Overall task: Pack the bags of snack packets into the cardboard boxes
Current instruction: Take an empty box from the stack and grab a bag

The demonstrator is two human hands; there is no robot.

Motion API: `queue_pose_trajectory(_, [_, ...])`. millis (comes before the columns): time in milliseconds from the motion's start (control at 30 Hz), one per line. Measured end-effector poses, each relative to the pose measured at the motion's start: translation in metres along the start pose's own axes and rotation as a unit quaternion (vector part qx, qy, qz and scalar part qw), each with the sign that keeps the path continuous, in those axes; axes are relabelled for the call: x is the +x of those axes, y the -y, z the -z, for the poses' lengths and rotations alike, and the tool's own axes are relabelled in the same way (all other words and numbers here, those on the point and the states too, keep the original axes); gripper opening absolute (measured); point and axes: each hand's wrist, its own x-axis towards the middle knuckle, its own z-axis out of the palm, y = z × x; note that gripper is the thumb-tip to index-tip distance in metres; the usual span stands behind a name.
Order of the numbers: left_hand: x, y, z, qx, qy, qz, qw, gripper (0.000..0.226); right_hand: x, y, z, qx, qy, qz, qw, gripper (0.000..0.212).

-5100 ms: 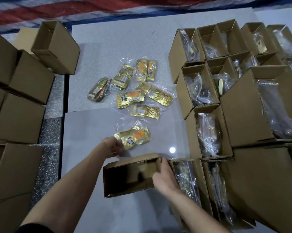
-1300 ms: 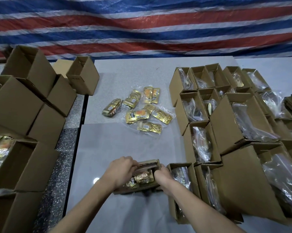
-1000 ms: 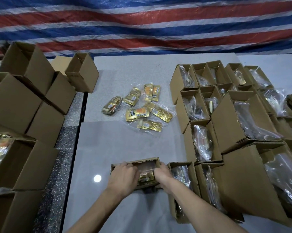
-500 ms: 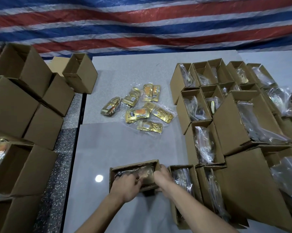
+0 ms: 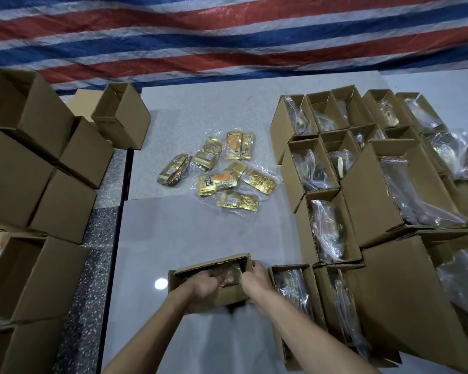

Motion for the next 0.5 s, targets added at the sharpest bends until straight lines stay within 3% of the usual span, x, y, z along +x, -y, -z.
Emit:
queue_pose_trajectory(267, [0.006,0.000,-0.001,-0.007,0.003,0.005,1.000,0.046,-0.005,0.006,0.005,-0.024,0.001,0.004,1.000,0.052])
queue_pose_trajectory(433, [-0.010,-0.015,0.020,0.065,0.061,0.017,0.996,0.032,-0.006,0.012,0.007,-0.023,0.006,0.002,1.000,0.046])
queue_pose_trajectory(500, [-0.020,-0.026,0.030,0.153,0.077,-0.010,0.985,0.039,-0.008,0.012,0.007,-0.022,0.008,0.008,1.000,0.046])
